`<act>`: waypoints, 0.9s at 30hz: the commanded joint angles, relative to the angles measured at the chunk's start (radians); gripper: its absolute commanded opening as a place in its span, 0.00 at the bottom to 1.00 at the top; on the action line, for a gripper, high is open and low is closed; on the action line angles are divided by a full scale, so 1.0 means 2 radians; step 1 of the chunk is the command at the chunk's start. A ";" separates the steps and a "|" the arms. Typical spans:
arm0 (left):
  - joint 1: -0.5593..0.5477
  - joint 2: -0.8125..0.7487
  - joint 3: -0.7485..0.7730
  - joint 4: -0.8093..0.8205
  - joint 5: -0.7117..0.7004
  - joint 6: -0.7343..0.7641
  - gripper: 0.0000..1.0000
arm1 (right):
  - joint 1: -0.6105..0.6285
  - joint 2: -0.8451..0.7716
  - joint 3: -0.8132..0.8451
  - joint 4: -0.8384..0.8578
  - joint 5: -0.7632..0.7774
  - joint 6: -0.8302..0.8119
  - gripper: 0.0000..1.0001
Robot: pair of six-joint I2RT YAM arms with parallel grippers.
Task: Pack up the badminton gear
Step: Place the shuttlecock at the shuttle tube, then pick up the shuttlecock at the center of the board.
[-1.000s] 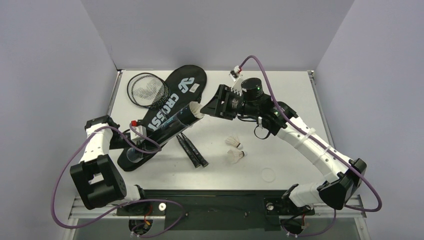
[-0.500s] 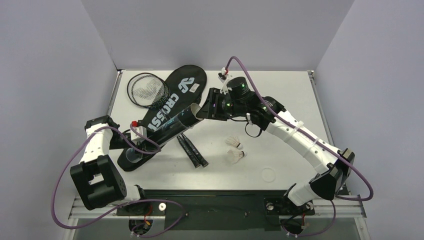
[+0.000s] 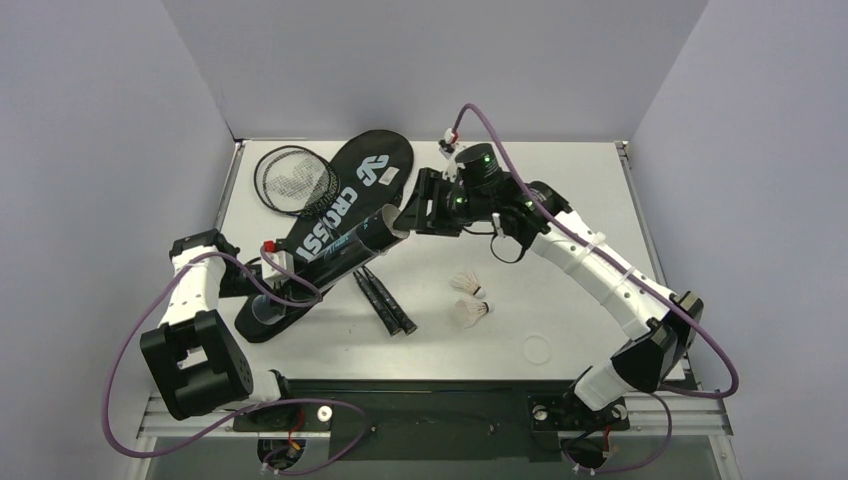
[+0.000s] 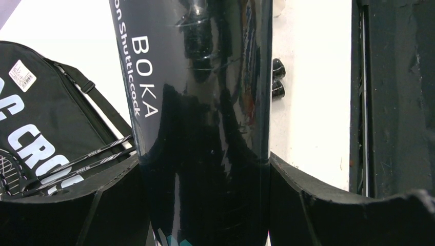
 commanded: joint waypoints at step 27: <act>-0.002 -0.011 0.011 -0.034 0.039 0.009 0.20 | -0.061 0.093 -0.051 -0.139 0.293 -0.047 0.68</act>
